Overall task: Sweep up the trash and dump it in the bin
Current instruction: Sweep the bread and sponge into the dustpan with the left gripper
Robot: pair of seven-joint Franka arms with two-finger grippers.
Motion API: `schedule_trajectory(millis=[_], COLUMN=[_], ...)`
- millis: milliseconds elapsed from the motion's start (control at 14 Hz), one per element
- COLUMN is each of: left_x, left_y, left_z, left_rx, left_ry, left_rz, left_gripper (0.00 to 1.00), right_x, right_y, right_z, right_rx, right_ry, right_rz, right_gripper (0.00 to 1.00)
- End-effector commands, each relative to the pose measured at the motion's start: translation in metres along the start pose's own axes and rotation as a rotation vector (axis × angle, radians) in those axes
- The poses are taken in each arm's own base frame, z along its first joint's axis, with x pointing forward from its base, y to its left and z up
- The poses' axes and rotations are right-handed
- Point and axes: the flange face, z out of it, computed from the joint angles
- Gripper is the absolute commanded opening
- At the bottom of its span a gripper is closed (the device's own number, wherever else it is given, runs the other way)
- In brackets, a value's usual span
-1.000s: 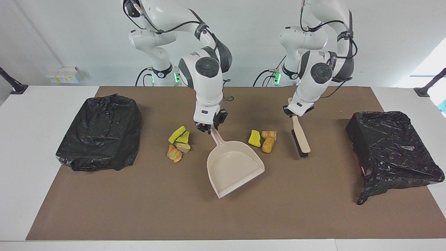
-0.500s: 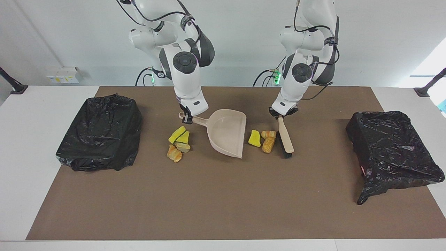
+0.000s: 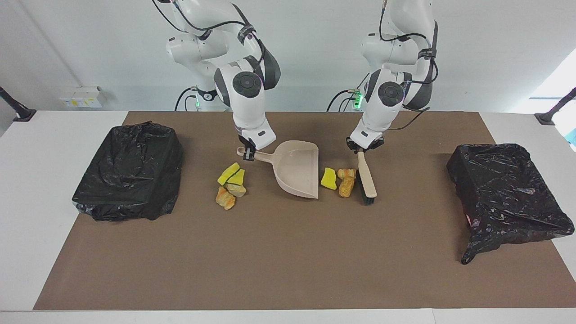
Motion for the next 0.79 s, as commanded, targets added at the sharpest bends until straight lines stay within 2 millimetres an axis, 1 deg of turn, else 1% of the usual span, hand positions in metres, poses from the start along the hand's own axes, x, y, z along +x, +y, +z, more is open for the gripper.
schedule_trajectory(millis=[0,71,214,286,429,500,714], left_x=[-0.005,-0.007,-0.010,-0.012,-0.019,-0.024,-0.045], left_y=[0.003,0.008,0.015,0.019,0.033,0.042,0.083], left_z=[0.002,0.002,0.003,0.004,0.003,0.004,0.001], left_rx=[-0.021,-0.021,-0.031,-0.032,-0.048,-0.050,-0.118], left_ry=[0.013,0.012,0.007,0.006,0.001,0.000,-0.006], left_rz=[0.011,0.021,0.026,0.034,0.050,0.068,0.091], left_gripper=[0.00,0.00,0.00,0.00,0.00,0.00,0.00], right_x=[0.004,0.004,0.015,0.016,0.016,0.016,0.016], right_y=[-0.015,-0.014,-0.018,-0.019,-0.019,-0.019,-0.019], right_z=[0.004,0.008,0.015,0.015,0.015,0.015,0.015], right_rx=[-0.018,-0.018,-0.016,-0.017,-0.018,-0.018,-0.018], right_ry=[-0.030,-0.032,-0.036,-0.034,-0.033,-0.033,-0.033], right_rz=[0.021,0.024,0.053,0.069,0.071,0.072,0.078], right_gripper=[0.00,0.00,0.00,0.00,0.00,0.00,0.00])
